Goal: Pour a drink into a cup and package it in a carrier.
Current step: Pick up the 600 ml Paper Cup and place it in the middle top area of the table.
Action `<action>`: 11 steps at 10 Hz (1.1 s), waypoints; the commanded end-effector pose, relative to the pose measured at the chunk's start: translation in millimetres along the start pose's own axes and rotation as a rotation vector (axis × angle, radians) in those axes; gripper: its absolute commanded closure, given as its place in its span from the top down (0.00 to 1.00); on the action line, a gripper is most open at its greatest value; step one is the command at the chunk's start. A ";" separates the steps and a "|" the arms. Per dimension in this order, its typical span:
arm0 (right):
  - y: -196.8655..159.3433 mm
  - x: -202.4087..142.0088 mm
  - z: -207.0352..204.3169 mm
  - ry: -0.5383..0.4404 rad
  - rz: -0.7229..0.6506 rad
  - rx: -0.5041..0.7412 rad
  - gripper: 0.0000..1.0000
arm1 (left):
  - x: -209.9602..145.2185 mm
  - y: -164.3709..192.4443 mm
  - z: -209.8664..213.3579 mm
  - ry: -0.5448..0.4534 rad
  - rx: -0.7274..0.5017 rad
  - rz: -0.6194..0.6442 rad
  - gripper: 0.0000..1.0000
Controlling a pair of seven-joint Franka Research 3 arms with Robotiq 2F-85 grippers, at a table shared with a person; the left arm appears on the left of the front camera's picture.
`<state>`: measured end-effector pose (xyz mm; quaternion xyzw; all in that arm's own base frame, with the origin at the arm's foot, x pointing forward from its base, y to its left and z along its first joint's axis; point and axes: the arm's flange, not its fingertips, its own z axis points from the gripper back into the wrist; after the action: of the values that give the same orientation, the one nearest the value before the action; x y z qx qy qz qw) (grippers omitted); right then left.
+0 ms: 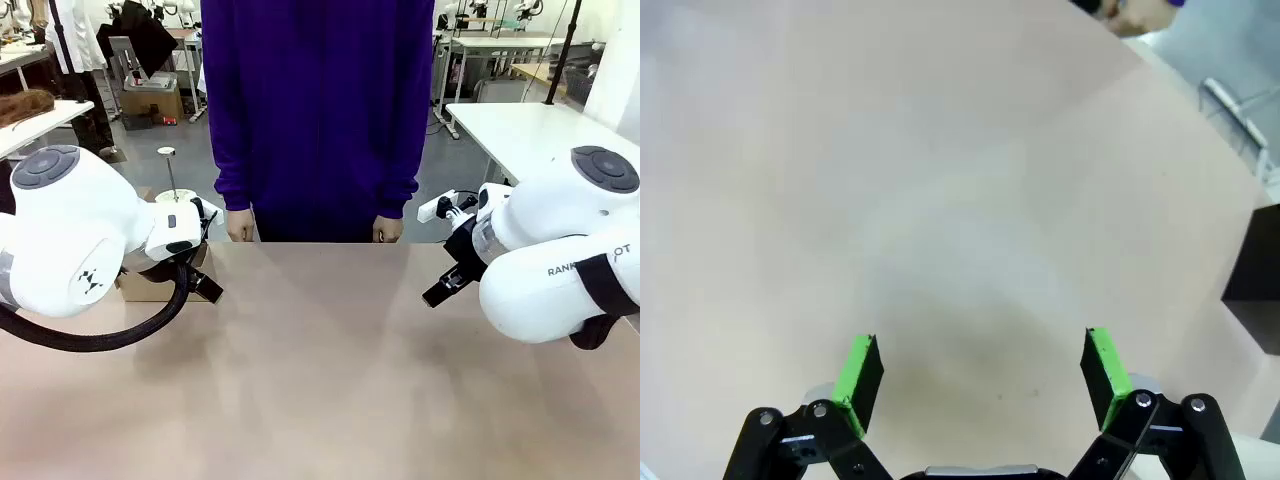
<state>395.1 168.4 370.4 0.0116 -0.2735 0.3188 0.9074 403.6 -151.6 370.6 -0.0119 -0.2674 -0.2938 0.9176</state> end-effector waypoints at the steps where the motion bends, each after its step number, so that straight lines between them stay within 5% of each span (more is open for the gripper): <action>1: 0.0 0.0 0.0 0.000 0.000 0.000 1.00 | 0.0 0.0 0.0 0.000 0.000 0.000 1.00; 9: 0.1 0.0 -0.1 0.000 0.001 0.000 1.00 | 0.0 0.0 0.0 0.000 0.000 0.000 1.00; 11: -23.7 40.8 48.5 0.004 -0.039 -0.012 1.00 | 0.0 0.0 0.0 0.000 0.000 0.000 1.00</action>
<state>403.4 166.1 395.8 0.0106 -0.2788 0.3116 0.9083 403.5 -152.0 370.6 -0.0120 -0.2674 -0.2939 0.9176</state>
